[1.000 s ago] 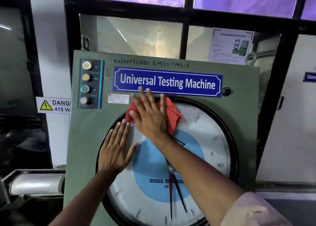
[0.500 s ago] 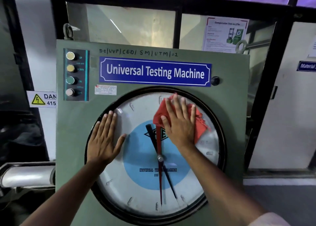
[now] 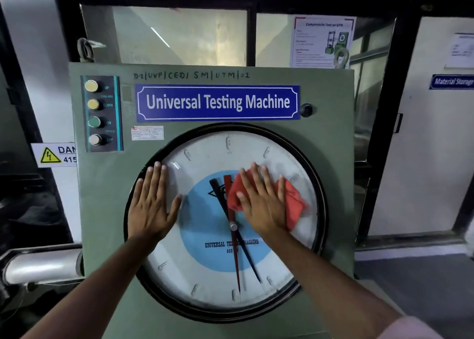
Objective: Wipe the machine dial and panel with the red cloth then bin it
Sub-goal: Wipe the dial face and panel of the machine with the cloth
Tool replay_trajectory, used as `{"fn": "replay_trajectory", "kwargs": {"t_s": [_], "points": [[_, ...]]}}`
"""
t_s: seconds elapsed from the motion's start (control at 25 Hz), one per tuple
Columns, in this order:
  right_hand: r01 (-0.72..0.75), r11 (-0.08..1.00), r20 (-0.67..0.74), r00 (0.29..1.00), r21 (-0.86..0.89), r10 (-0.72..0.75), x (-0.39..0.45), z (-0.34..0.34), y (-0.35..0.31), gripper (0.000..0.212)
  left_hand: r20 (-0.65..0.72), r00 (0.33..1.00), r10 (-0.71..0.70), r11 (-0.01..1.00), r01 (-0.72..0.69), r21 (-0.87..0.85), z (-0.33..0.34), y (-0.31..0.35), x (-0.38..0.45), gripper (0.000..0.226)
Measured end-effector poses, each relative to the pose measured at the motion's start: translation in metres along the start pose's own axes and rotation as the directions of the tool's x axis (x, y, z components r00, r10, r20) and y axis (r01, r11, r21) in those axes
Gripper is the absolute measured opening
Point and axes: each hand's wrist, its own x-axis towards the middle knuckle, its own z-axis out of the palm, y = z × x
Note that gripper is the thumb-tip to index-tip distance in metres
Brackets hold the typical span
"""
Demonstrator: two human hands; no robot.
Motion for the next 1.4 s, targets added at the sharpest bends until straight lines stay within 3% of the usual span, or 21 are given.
{"fn": "replay_trajectory", "kwargs": {"t_s": [0.12, 0.24, 0.4, 0.48, 0.64, 0.76, 0.88, 1.04, 1.16, 1.4], "points": [[0.047, 0.998, -0.034, 0.998, 0.049, -0.046, 0.066, -0.016, -0.049, 0.065, -0.002, 1.000, 0.007, 0.999, -0.007, -0.037, -0.007, 0.016, 0.016, 0.084], [0.218, 0.976, -0.028, 0.976, -0.002, -0.218, 0.103, -0.021, -0.084, 0.066, -0.011, 0.999, 0.044, 0.998, -0.044, -0.041, -0.011, 0.021, 0.029, 0.082], [0.361, 0.929, -0.062, 0.928, -0.085, -0.366, 0.106, -0.022, -0.049, 0.068, -0.019, 0.995, 0.093, 0.995, -0.093, -0.031, -0.009, 0.012, 0.030, 0.082], [0.259, 0.964, -0.095, 0.960, -0.059, -0.264, 0.097, -0.020, -0.015, 0.067, -0.032, 0.997, 0.069, 0.997, -0.070, -0.027, -0.006, 0.016, 0.030, 0.082], [-0.099, 0.995, -0.151, 0.984, -0.003, 0.097, 0.048, -0.007, 0.035, 0.065, -0.034, 0.999, 0.041, 0.999, -0.041, -0.012, 0.001, 0.022, 0.031, 0.080], [-0.356, 0.930, -0.116, 0.924, 0.089, 0.365, -0.013, 0.011, 0.045, 0.065, -0.049, 0.998, 0.044, 0.999, -0.044, 0.002, 0.005, 0.020, 0.031, 0.080], [-0.506, 0.856, -0.047, 0.857, 0.106, 0.513, -0.092, 0.032, 0.032, 0.066, -0.061, 0.997, 0.040, 0.999, -0.040, 0.005, 0.007, 0.020, 0.031, 0.080], [-0.565, 0.814, -0.003, 0.821, 0.135, 0.571, -0.117, 0.034, 0.021, 0.066, -0.055, 0.998, 0.022, 1.000, -0.023, -0.010, 0.004, 0.027, 0.030, 0.079], [-0.567, 0.816, 0.015, 0.822, 0.109, 0.569, -0.084, 0.021, 0.020, 0.067, -0.022, 1.000, -0.015, 0.999, 0.014, -0.040, 0.002, 0.033, 0.025, 0.077], [-0.492, 0.859, -0.087, 0.858, 0.138, 0.506, 0.013, 0.000, 0.014, 0.065, 0.032, 0.999, -0.022, 0.998, 0.024, -0.057, -0.006, 0.037, 0.022, 0.080]]}}
